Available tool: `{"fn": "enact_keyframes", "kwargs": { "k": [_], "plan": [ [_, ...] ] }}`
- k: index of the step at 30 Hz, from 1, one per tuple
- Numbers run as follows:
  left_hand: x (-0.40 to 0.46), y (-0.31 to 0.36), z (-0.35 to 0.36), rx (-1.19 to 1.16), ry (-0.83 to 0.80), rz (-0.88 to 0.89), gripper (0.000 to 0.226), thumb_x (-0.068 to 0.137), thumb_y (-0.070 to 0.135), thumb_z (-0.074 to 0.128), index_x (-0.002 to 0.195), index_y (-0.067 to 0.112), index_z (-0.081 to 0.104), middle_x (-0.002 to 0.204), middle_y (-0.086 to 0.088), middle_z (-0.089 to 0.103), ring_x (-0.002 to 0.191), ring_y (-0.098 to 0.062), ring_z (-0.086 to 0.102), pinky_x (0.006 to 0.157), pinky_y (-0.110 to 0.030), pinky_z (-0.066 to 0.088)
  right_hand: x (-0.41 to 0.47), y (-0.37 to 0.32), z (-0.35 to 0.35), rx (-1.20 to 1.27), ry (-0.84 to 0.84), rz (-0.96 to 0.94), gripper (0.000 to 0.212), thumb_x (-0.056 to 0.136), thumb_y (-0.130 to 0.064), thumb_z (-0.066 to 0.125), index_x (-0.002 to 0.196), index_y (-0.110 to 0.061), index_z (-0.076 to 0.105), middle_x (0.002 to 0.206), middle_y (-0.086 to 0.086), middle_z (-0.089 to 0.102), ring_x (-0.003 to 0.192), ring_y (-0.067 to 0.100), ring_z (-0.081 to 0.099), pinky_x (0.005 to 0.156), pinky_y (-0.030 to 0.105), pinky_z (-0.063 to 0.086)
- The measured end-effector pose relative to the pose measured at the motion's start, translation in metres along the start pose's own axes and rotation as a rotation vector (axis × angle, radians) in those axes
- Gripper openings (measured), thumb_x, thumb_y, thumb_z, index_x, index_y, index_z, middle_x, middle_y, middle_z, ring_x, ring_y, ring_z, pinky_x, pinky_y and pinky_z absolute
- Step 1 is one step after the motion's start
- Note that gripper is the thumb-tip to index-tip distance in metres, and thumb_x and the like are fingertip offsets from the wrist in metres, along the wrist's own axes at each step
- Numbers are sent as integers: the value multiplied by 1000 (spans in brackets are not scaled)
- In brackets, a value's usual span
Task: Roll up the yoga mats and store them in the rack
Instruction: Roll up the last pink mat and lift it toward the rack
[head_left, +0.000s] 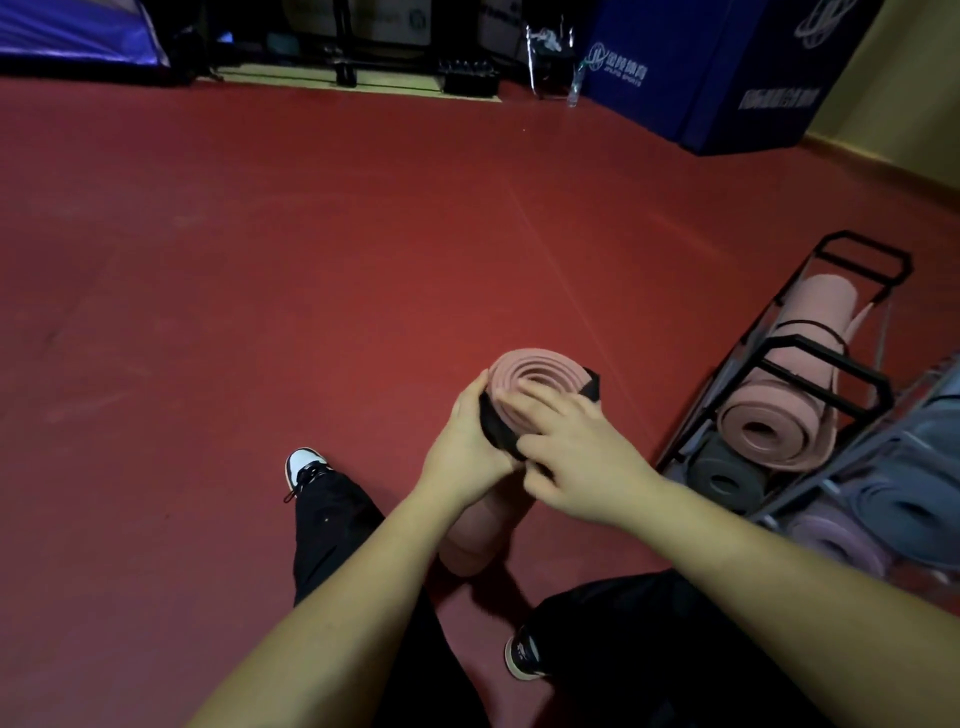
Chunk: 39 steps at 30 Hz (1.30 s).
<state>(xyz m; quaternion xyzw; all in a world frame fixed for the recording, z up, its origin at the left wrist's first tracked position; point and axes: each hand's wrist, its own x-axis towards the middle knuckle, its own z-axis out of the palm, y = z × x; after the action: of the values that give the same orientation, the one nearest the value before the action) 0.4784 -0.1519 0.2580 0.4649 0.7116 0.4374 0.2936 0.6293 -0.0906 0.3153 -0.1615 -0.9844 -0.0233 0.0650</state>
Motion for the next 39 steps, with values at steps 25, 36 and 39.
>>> {"fn": "enact_keyframes", "kwargs": {
  "k": [25,36,39],
  "plan": [
    [10,-1,-5,-325,36,-123,54,96,27,57,143,23,32,141,-1,48,125,-14,48,97,-26,38,37,40,51,1640,629,1186,58,88,-57,52,129,-17,62,130,-7,61,124,11,53,109,32,37],
    [65,36,3,-608,268,-224,60,105,54,15,136,24,57,125,5,65,119,-10,57,102,-26,41,67,56,63,1728,626,1211,42,101,-52,41,91,-22,68,92,-7,71,89,10,63,90,27,46],
    [74,27,11,-579,331,-232,58,105,54,14,135,29,57,129,4,65,123,-11,56,110,-31,38,71,67,76,1761,649,1230,33,101,-49,43,94,-23,63,85,-9,66,77,2,58,84,26,44]
  ]
}}
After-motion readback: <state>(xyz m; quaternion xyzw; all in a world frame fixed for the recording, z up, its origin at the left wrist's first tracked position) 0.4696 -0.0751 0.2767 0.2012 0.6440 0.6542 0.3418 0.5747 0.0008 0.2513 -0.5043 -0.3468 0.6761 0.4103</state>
